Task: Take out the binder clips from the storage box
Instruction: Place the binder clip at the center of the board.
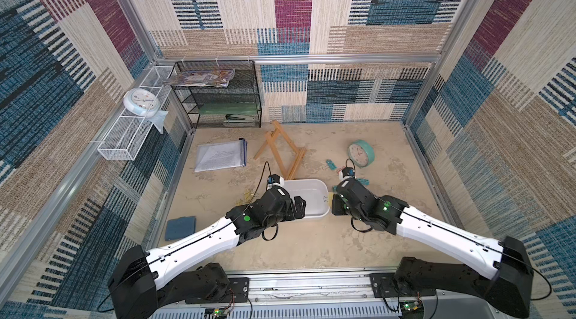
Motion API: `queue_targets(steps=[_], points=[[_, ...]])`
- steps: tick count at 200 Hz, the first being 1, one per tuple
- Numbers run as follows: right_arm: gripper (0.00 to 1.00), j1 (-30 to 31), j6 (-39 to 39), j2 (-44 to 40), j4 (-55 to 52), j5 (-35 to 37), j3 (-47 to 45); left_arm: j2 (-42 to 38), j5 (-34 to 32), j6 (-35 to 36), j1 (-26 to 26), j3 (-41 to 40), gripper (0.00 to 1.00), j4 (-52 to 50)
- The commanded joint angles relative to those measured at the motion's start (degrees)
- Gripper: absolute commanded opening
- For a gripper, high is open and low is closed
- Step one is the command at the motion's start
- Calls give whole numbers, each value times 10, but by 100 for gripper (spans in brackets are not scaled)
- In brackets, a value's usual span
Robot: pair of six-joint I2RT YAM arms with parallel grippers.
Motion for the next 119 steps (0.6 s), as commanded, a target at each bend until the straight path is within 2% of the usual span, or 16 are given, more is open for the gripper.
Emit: queue_targets(steps=[1,18,39,67,119], points=[[0,-2,83,-83,57,19,-65,20,33,7,-9,14,99,21],[0,-3,127,-146,56,21,-115,41,35,6,-19,26,99,22],[0,-11,147,-186,73,-12,-164,64,36,5,-28,39,99,26],[0,-26,163,-174,104,-65,-203,90,41,7,-35,58,99,26],[0,-81,199,-160,247,-193,-290,107,40,3,-36,67,99,23]])
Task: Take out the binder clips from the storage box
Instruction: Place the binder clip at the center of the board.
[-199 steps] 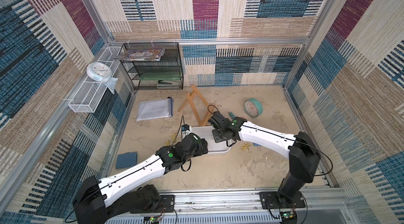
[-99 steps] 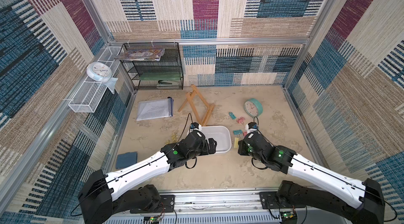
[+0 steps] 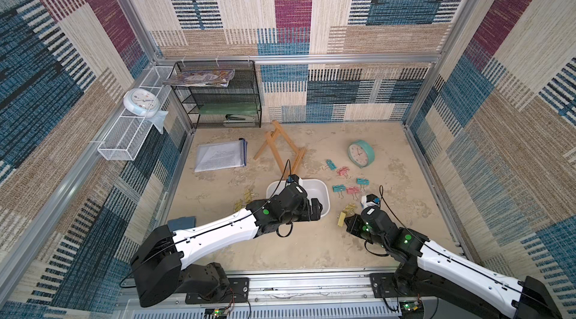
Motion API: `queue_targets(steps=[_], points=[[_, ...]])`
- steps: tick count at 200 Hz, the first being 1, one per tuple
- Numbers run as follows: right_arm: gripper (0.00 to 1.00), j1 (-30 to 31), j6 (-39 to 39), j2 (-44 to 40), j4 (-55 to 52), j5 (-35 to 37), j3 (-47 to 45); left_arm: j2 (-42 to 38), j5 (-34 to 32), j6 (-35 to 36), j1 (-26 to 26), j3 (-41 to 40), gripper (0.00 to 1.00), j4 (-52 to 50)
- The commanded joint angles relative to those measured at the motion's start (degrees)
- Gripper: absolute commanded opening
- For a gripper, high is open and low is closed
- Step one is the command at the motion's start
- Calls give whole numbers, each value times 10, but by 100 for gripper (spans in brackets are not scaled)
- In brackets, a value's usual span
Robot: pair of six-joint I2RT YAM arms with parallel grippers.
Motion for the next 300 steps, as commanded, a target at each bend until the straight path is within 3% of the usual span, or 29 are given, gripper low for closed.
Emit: queue_targets(steps=[1,42,127,155,231,300], points=[[0,-22,24,2,95,-78,-26,3,-2,3,0,4,99,2],[0,-64,35,25,142,-134,-55,4,-10,6,0,8,99,-13],[1,-87,58,133,190,-113,-47,9,-6,7,0,17,99,-23],[10,-87,43,161,151,-115,-32,10,-7,10,0,18,99,-27],[28,-87,-8,95,46,-108,-11,36,5,18,0,39,99,-33],[29,-87,-32,79,48,-143,-14,40,-21,28,0,48,100,-67]])
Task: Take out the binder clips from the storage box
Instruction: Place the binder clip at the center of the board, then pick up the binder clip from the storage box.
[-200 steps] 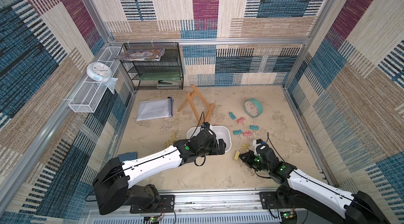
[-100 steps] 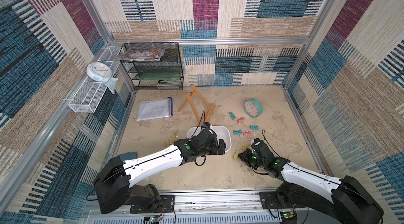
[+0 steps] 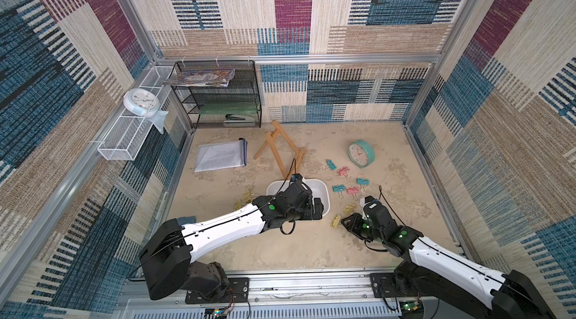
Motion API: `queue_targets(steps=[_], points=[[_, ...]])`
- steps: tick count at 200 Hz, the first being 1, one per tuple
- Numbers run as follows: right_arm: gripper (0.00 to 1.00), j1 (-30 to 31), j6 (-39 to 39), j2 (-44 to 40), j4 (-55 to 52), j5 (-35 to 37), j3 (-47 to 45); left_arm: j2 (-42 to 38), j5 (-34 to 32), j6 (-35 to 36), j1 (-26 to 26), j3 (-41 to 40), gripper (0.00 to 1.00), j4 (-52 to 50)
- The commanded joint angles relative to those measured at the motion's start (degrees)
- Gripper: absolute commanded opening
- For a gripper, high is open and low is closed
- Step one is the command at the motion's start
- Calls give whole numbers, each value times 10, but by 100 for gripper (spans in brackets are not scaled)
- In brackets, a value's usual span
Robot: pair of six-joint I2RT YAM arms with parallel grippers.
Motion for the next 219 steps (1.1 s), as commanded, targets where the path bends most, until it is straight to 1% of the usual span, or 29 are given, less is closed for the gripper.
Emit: queue_targets(steps=[1,31,72,92,107,114,130,155,172,193,219], points=[[29,0,-20,11,-13,-10,7,2,-20,12,0,9,100,-28],[31,0,-51,30,-69,13,36,13,-57,4,1,27,96,-86],[44,0,-86,38,-117,45,76,26,-94,-15,9,45,83,-140],[46,0,-101,41,-132,59,94,35,-96,-9,20,54,76,-151],[47,0,-114,39,-134,59,105,45,-102,2,29,67,74,-171],[47,0,-121,37,-134,57,112,51,-103,12,33,73,73,-179],[47,0,-132,26,-124,59,120,77,-112,45,40,91,73,-203],[47,0,-151,9,-105,68,137,142,-128,108,43,158,61,-290],[48,0,-160,3,-82,78,143,171,-148,138,43,185,55,-328],[50,0,-166,8,-50,89,151,193,-146,193,42,204,52,-346],[51,0,-162,35,-28,92,162,219,-158,231,43,229,51,-374]])
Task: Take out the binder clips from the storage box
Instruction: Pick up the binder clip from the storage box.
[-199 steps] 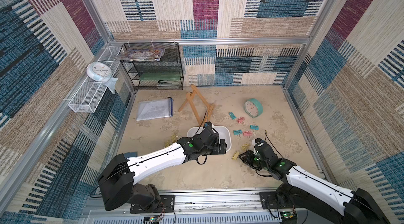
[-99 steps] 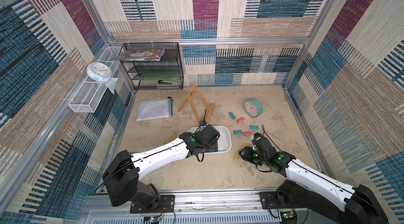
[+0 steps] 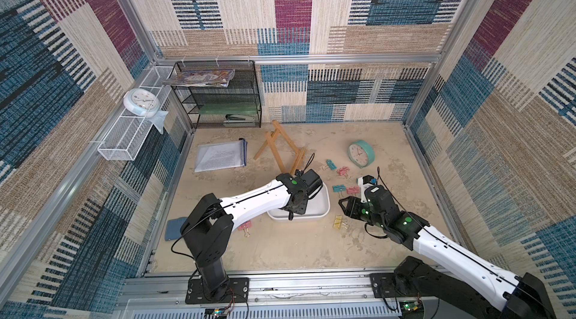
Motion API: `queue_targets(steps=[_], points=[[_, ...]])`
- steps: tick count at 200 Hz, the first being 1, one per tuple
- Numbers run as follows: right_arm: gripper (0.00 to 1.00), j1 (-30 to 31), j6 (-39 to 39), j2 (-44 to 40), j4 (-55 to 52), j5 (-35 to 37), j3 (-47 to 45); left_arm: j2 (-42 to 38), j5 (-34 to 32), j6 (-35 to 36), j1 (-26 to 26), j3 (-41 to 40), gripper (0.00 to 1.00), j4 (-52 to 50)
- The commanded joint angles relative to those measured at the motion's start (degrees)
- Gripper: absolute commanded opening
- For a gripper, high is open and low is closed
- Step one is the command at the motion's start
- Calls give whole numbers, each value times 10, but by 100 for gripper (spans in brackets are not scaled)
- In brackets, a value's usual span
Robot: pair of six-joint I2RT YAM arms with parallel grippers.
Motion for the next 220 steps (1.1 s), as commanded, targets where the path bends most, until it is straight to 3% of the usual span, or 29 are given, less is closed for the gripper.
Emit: queue_targets(steps=[1,104,172,220], points=[[51,0,-7,20,42,14,10,17,-22,66,0,19,51,-55],[51,0,23,52,64,9,-14,97,-39,110,0,71,41,-77],[52,1,30,64,58,11,-15,111,-51,116,0,72,26,-77],[51,0,30,79,53,10,-8,110,-68,125,1,74,8,-77]])
